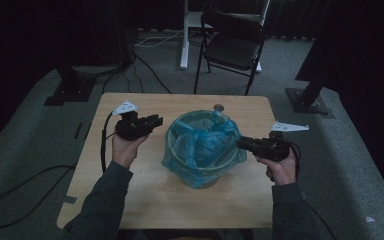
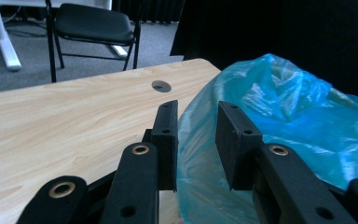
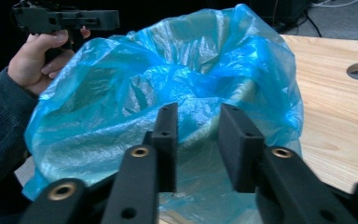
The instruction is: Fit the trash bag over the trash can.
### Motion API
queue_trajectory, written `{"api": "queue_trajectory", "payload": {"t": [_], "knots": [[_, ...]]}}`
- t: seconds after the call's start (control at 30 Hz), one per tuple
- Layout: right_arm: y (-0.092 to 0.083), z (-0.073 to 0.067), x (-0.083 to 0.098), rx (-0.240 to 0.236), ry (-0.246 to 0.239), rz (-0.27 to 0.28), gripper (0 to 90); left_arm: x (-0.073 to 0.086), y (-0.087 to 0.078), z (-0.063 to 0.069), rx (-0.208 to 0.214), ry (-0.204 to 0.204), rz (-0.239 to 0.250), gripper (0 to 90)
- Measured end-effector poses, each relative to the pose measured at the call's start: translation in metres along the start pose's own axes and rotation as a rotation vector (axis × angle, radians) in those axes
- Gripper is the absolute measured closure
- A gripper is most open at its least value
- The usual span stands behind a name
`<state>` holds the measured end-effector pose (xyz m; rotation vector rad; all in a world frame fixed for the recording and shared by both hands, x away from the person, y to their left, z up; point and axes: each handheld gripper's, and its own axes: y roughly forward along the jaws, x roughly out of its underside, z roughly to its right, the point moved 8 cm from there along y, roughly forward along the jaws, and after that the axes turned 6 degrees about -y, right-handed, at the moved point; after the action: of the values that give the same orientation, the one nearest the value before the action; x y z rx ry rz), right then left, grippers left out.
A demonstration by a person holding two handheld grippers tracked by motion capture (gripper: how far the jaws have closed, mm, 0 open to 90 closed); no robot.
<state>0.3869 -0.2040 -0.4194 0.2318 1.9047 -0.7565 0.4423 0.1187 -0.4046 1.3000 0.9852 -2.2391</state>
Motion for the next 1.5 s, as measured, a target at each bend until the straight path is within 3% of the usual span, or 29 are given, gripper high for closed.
{"api": "queue_trajectory", "payload": {"t": [0.1, 0.23, 0.47, 0.6, 0.7, 0.73, 0.8, 0.87, 0.97, 1.03, 1.17, 1.27, 1.5], "knots": [[-0.004, -0.001, -0.001, 0.002, -0.016, 0.007, 81.9, -0.004, 0.0, 0.007, 0.011, 0.018, 0.002, 68.9], [-0.005, -0.003, 0.003, 0.022, -0.054, -0.033, 89.5, -0.008, 0.002, 0.017, 0.03, 0.039, -0.001, 68.6], [-0.001, 0.006, 0.022, 0.052, -0.055, -0.15, 90.0, -0.013, 0.009, 0.037, 0.064, 0.093, -0.021, 67.0], [-0.003, 0.008, 0.024, 0.059, -0.041, -0.14, 90.0, -0.016, 0.012, 0.045, 0.08, 0.106, -0.023, 66.0], [-0.009, 0.007, 0.013, 0.058, -0.028, -0.073, 77.7, -0.019, 0.014, 0.05, 0.091, 0.115, -0.032, 65.0], [-0.009, 0.007, 0.013, 0.058, -0.028, -0.073, 77.7, -0.019, 0.014, 0.05, 0.091, 0.115, -0.032, 64.7], [-0.012, 0.0, 0.002, 0.03, -0.033, -0.005, 65.7, -0.021, 0.017, 0.055, 0.099, 0.128, -0.039, 64.0], [-0.01, -0.005, -0.002, 0.017, -0.045, 0.002, 59.9, -0.023, 0.019, 0.059, 0.106, 0.132, -0.04, 63.7], [-0.003, -0.01, -0.001, 0.014, -0.059, -0.02, 58.9, -0.024, 0.022, 0.063, 0.115, 0.142, -0.049, 63.0], [0.0, -0.009, 0.001, 0.027, -0.071, -0.039, 63.5, -0.025, 0.023, 0.065, 0.121, 0.149, -0.056, 62.4], [-0.005, -0.009, 0.001, -0.003, -0.065, -0.03, 80.5, -0.026, 0.026, 0.069, 0.131, 0.162, -0.067, 62.1], [-0.005, -0.009, 0.007, 0.005, -0.087, -0.065, 89.2, -0.027, 0.029, 0.071, 0.135, 0.166, -0.076, 61.9], [-0.004, -0.002, 0.016, 0.023, -0.089, -0.111, 90.0, -0.027, 0.036, 0.081, 0.158, 0.199, -0.094, 61.4]]}}
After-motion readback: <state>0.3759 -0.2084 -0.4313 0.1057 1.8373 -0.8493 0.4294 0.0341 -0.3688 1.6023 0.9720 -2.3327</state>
